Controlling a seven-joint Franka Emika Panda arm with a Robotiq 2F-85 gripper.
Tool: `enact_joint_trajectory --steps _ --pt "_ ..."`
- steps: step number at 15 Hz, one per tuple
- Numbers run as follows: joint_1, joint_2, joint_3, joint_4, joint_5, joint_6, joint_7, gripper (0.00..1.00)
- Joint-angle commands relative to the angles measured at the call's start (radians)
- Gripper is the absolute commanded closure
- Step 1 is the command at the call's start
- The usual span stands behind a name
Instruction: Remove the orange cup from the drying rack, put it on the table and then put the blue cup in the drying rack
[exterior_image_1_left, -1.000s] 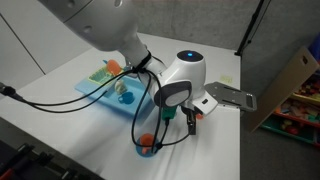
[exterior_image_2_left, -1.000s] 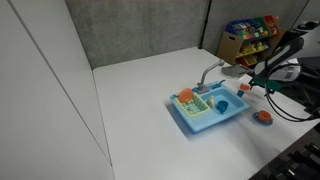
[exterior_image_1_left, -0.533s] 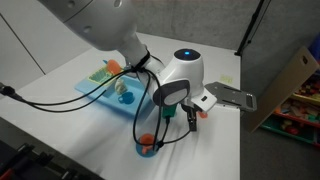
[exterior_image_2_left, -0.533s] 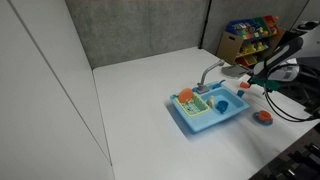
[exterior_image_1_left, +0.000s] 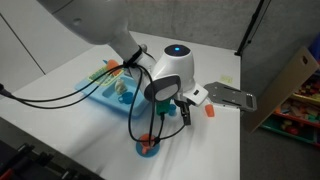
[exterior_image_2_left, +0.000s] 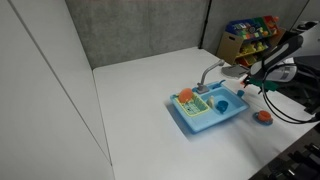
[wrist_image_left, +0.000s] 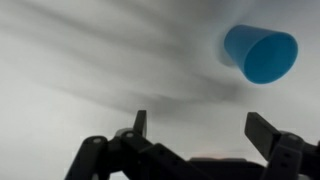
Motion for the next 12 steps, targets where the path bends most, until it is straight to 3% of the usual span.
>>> enact_joint_trajectory --steps 1,12 --pt "0.000 -0.068 0.026 -0.081 -0.003 0.030 -0.060 0.00" --pt "0.036 -0.176 0.006 -0.223 -0.023 0.032 -0.099 0.00"
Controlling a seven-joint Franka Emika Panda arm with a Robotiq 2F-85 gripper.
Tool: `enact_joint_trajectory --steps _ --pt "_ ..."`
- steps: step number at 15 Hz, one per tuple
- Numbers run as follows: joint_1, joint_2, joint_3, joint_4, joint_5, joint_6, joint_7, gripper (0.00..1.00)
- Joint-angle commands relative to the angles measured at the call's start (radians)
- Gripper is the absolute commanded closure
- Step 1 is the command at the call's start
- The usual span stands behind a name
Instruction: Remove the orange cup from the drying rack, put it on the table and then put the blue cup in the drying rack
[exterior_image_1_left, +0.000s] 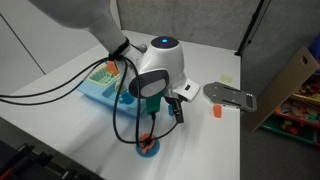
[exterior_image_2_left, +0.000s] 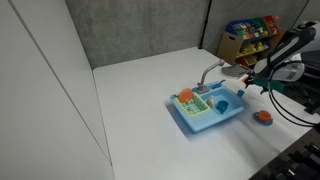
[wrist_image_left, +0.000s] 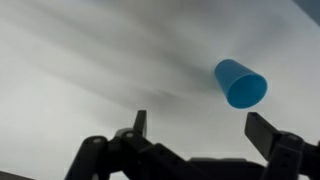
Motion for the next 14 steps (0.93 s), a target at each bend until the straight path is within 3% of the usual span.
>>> enact_joint_trajectory --steps 1,14 --pt "0.022 -0.034 -0.021 -0.044 -0.023 -0.017 -0.006 0.00" --pt "0.064 0.040 -0.047 0.014 -0.032 -0.011 0.017 0.00"
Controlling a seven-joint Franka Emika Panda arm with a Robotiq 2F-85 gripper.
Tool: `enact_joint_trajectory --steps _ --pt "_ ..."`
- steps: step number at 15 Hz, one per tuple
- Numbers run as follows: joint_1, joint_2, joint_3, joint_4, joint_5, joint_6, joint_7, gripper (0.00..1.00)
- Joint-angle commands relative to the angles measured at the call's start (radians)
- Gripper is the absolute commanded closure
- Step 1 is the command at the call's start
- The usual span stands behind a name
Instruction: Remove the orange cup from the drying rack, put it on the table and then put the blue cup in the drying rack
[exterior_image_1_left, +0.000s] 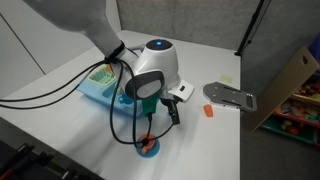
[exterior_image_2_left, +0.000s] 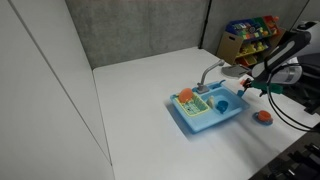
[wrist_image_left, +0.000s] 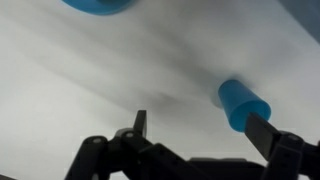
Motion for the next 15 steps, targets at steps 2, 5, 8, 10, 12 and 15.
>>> enact_joint_trajectory --steps 2,5,8,10,12,15 --pt "0.012 0.034 -0.021 0.041 -0.018 -0.004 0.021 0.00" --pt "0.010 0.050 -0.024 0.061 -0.018 -0.007 0.020 0.00" --pt "0.008 0.065 -0.024 0.078 -0.017 -0.008 0.019 0.00" --pt "0.007 0.074 -0.023 0.087 -0.017 -0.009 0.018 0.00" --pt "0.006 0.082 -0.022 0.095 -0.017 -0.009 0.017 0.00" --pt "0.006 0.094 -0.022 0.105 -0.017 -0.011 0.016 0.00"
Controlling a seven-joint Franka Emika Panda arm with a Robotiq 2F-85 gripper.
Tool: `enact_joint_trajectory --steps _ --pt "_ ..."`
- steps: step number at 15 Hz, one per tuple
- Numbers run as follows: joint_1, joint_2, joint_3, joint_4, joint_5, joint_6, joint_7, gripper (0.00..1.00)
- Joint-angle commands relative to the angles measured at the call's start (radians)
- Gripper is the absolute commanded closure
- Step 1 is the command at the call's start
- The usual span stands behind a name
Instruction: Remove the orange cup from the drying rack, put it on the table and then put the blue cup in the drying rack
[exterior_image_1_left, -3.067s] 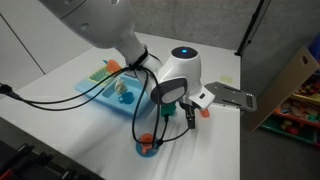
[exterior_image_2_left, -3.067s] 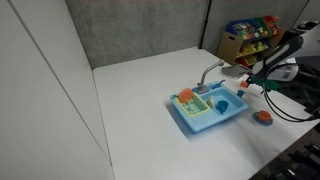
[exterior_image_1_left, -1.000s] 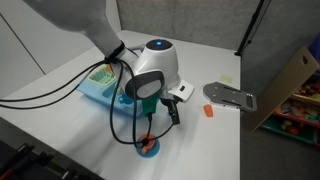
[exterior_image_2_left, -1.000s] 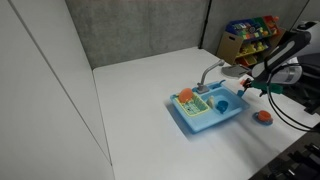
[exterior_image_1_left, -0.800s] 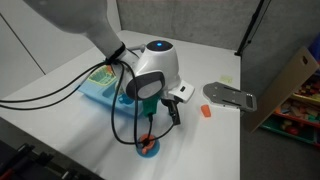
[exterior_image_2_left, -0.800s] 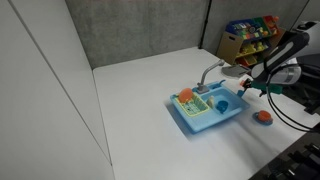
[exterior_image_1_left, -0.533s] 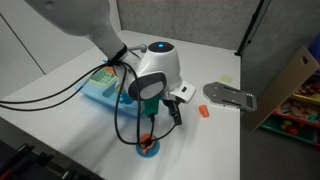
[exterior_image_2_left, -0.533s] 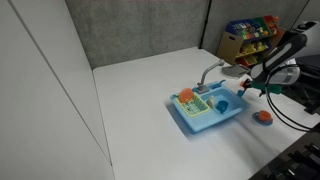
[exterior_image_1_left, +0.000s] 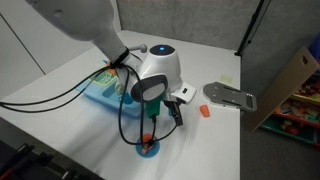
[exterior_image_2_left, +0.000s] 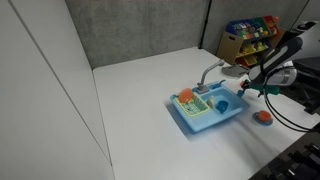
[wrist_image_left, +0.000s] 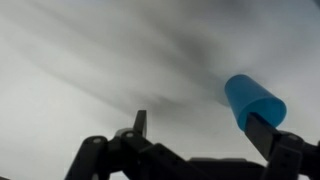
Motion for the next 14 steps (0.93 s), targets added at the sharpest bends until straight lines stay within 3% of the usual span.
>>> enact_joint_trajectory --steps 1,11,12,13,14 --pt "0.002 0.023 -0.008 0.034 -0.017 -0.011 0.016 0.00" --pt "0.005 0.054 -0.007 0.066 -0.015 -0.019 0.021 0.00" --pt "0.005 0.055 -0.006 0.068 -0.015 -0.021 0.021 0.06" --pt "0.006 0.056 -0.005 0.070 -0.015 -0.022 0.021 0.26" --pt "0.007 0.057 -0.006 0.071 -0.015 -0.022 0.021 0.34"
